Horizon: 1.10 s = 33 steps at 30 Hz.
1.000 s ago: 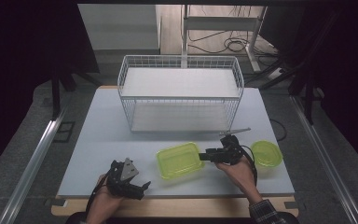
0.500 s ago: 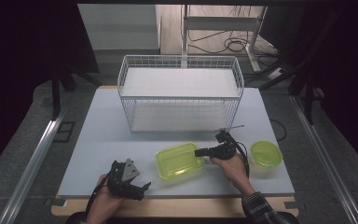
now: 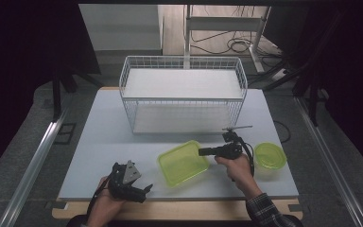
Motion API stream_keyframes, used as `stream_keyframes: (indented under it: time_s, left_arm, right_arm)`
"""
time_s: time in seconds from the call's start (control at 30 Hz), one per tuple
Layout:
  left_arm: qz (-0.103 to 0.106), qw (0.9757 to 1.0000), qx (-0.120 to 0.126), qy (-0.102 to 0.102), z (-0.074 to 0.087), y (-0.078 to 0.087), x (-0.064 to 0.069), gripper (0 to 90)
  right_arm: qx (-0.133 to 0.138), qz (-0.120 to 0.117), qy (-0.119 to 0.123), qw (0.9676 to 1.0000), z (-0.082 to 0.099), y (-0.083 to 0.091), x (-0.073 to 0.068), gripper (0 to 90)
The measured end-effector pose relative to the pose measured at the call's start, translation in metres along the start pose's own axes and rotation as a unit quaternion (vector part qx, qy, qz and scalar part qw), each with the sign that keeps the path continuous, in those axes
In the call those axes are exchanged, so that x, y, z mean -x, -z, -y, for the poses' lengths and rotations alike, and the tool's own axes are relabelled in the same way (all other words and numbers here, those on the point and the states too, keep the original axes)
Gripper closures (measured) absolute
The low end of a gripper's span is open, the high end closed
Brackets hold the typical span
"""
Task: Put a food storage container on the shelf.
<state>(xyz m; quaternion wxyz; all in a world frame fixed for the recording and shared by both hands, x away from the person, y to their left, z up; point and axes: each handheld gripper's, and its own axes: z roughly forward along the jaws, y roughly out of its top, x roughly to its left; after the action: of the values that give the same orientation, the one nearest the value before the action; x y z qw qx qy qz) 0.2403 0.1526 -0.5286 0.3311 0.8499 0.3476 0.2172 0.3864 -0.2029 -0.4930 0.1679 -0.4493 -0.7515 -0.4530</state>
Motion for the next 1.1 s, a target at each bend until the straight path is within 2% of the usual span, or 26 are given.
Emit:
stream_keyframes:
  time_s: [0.57, 0.9, 1.1]
  left_arm:
    - [-0.004, 1.0000, 0.001, 0.007, 0.001, 0.000, -0.002, 3.2]
    - [-0.005, 1.0000, 0.000, 0.007, 0.001, 0.001, -0.002, 3.2]
    - [-0.005, 1.0000, -0.001, 0.006, 0.001, 0.001, -0.002, 3.2]
  right_arm:
    - [0.038, -0.015, 0.000, 0.9992, -0.013, 0.020, -0.018, 80.9]
    - [0.062, -0.025, -0.001, 0.9978, -0.029, 0.036, -0.032, 80.9]
    - [0.078, -0.031, 0.001, 0.9965, -0.046, 0.049, -0.042, 80.9]
